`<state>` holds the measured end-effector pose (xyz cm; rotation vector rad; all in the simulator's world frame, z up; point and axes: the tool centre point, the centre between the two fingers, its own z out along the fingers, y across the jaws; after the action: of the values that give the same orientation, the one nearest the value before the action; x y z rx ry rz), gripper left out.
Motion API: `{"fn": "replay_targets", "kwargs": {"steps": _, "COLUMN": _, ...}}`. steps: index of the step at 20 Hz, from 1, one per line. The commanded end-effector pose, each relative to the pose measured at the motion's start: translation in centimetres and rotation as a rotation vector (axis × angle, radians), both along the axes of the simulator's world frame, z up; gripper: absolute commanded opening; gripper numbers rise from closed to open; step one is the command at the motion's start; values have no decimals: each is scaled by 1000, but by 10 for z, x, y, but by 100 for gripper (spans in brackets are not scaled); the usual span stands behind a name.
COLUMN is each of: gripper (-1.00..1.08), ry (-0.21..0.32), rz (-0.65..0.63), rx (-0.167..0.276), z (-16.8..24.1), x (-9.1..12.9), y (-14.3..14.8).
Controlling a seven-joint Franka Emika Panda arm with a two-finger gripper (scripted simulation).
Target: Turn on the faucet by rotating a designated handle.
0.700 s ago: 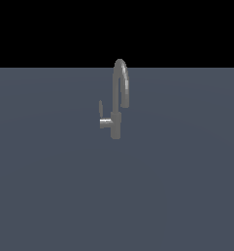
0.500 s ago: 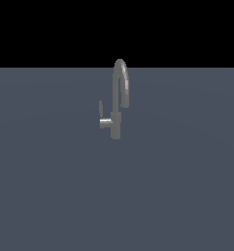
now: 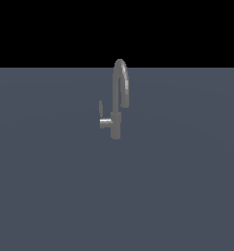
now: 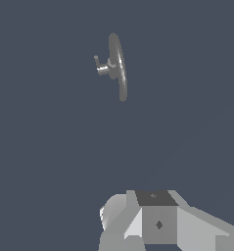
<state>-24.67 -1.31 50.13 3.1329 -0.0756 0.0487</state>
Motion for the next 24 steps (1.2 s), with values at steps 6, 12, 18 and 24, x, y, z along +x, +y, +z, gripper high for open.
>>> {"fn": "replay_targets", "kwargs": {"steps": 6, "gripper": -100, "ry": -34, "rz": -33, "rx": -7, "z": 10, "x": 1, "y": 4}}
{"fn": "replay_targets", "kwargs": {"steps": 12, "gripper": -100, "ry": -113, "rz": -111, "rx": -23, "z": 32, "x": 2, "y": 17}}
{"fn": "replay_targets", "kwargs": {"steps": 18, "gripper": -100, "ry": -233, "rz": -230, "rx": -50, "z": 64, "x": 5, "y": 40}}
{"fn": "replay_targets", "kwargs": {"steps": 24, "gripper": -100, "ry": -371, "rz": -368, "rx": -87, "z": 93, "x": 13, "y": 76}}
